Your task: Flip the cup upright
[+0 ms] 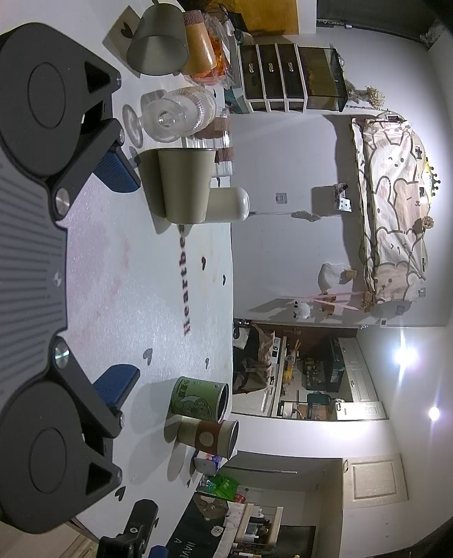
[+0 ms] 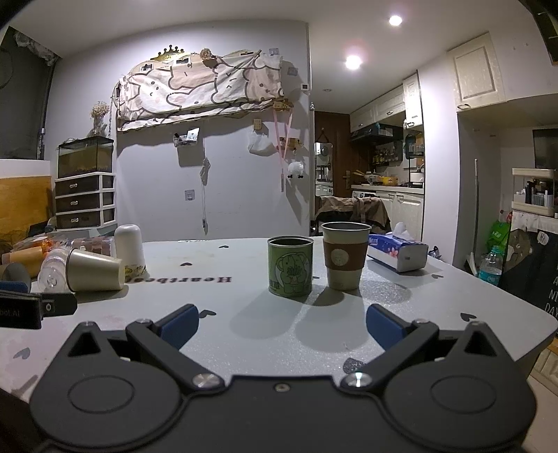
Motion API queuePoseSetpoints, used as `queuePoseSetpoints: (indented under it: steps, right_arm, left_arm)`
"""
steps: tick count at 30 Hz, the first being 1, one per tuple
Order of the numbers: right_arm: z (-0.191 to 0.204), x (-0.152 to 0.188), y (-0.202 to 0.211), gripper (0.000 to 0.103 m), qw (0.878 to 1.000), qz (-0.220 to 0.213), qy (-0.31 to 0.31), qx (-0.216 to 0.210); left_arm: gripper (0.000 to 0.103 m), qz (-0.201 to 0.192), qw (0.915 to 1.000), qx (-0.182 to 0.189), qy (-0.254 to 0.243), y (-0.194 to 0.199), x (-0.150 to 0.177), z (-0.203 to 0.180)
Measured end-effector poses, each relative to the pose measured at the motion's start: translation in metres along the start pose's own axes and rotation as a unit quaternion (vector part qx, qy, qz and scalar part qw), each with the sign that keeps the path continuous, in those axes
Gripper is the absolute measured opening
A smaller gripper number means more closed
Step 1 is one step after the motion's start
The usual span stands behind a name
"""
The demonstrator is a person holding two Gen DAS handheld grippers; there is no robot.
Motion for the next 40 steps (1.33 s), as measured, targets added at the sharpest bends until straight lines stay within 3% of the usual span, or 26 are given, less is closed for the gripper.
queuePoseSetpoints:
  steps: [40]
  right_arm:
    - [-0.0025,-0.0019,-0.0041,0.103,1.000,0.002,0.003,0.003]
  left_arm:
    - [0.103,0.001,1.0000,-0.001,-0.003,0.0015,0.0000,-0.0003]
Point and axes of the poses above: each gripper's, at about its wrist camera, not at the fingertips, and y roughly against the way its jaws point, z to its left, x to its underside, the point moved 10 cm from there along -y, roughly the way its jaws point, and after that the axes turned 13 degrees about x, right-handed, at the moved point
